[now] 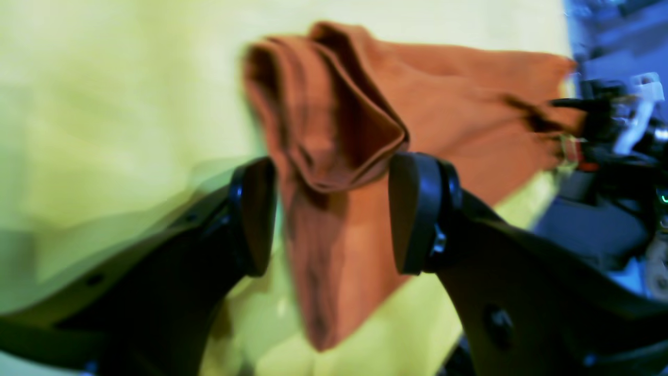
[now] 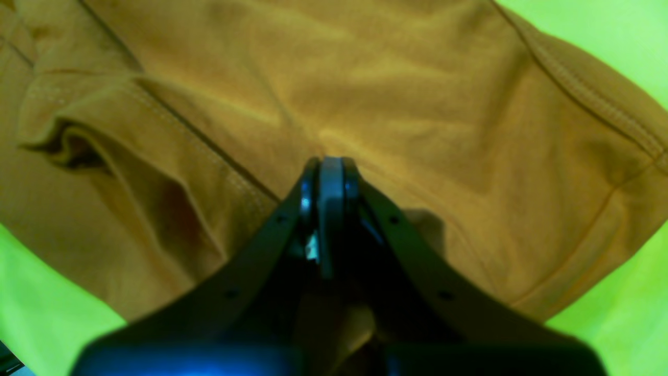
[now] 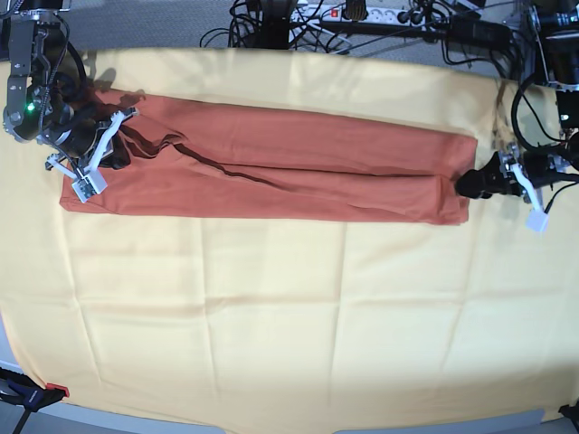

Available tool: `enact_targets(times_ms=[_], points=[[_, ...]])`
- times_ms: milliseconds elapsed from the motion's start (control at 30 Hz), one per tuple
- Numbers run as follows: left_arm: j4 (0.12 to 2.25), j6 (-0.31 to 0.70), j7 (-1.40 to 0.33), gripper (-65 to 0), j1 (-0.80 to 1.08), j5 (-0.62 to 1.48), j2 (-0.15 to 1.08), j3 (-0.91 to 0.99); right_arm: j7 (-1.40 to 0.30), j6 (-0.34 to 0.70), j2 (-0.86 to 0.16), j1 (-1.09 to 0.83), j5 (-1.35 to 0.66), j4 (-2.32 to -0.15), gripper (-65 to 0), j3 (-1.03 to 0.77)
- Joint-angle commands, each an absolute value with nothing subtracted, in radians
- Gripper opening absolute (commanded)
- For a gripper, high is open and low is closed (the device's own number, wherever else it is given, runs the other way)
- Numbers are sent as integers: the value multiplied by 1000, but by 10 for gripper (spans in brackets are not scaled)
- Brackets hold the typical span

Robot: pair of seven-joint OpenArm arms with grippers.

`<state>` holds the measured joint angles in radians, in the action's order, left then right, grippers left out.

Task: Fold the T-shirt properly
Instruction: 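Reposition both grippers at the ends of the folded strip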

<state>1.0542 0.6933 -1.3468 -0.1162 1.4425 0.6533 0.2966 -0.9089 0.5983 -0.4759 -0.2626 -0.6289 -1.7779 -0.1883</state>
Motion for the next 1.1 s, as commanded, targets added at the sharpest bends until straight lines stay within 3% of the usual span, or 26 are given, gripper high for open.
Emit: enact_targets(times_ms=[0,300,367,500,700,1067], points=[[1064,698,-1384,-290,-125,1470,673,301,-912,603,-490,-255,-636,-1785,-650,-196],[1064,698,-1393,-308,-125,1484,652,301,-908,603,-490,-252,-640,-1785,-650,-196],[1064,698,-1385,-395,-125,1484,637,301,-908,603,-491,-252,-660,-1785,-650,-196],[1064,698,-1385,-647,-125,1484,601,302,-908,612,-490,-252,-693,-1785,-650,-196],[1065,627,-1393,-650,-155,1484,601,302,-909,628,-490,-252,-703,-1785,-650,-196],[1150,590,-1396,-650,-189,1484,601,302,-909,628,-491,-252,-702,-1785,-650,-196]])
